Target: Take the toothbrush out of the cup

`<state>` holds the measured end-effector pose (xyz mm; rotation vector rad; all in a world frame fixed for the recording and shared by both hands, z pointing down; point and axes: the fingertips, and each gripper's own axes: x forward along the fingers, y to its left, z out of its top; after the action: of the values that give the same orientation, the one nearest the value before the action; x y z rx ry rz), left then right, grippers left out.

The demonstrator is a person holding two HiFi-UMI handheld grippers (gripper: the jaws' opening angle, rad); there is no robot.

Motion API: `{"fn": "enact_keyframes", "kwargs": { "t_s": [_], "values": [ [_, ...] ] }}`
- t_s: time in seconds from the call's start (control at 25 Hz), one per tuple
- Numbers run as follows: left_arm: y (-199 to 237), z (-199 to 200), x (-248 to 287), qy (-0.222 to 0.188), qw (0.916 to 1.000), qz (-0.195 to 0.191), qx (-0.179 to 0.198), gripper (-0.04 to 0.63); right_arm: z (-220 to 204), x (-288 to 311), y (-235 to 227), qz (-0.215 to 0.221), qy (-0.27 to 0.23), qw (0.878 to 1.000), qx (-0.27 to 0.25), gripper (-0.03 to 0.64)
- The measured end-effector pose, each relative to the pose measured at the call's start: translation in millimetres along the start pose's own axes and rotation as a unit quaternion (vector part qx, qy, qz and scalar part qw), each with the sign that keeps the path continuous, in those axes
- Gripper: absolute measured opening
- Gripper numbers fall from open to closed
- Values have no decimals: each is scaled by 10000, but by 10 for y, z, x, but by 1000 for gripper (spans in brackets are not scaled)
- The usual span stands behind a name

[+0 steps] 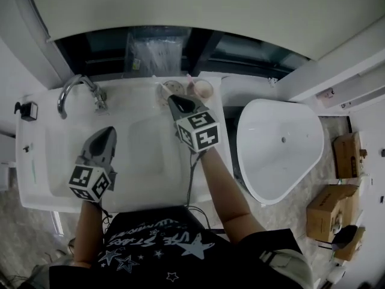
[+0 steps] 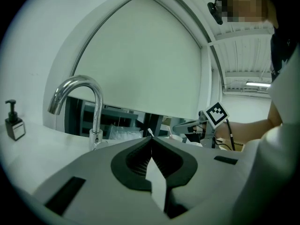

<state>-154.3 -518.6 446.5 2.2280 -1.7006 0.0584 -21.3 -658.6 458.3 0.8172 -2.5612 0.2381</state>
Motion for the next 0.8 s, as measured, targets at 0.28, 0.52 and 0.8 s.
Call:
{"fn": "enact_keyframes", "kwargs": {
  "t_s": [0.28, 0.52, 0.8],
  "values": [
    [190, -84, 225, 220, 9995, 222, -54, 8, -68, 649, -174, 166, 463, 9984, -263, 95],
    [230, -273, 317, 450, 9985, 266, -190, 8, -150, 980, -296, 225, 867, 9946, -519, 118],
    [260, -371, 318, 520, 9977, 342, -282, 8, -158, 1123, -224, 221, 1003, 9903, -938, 117]
  ]
}}
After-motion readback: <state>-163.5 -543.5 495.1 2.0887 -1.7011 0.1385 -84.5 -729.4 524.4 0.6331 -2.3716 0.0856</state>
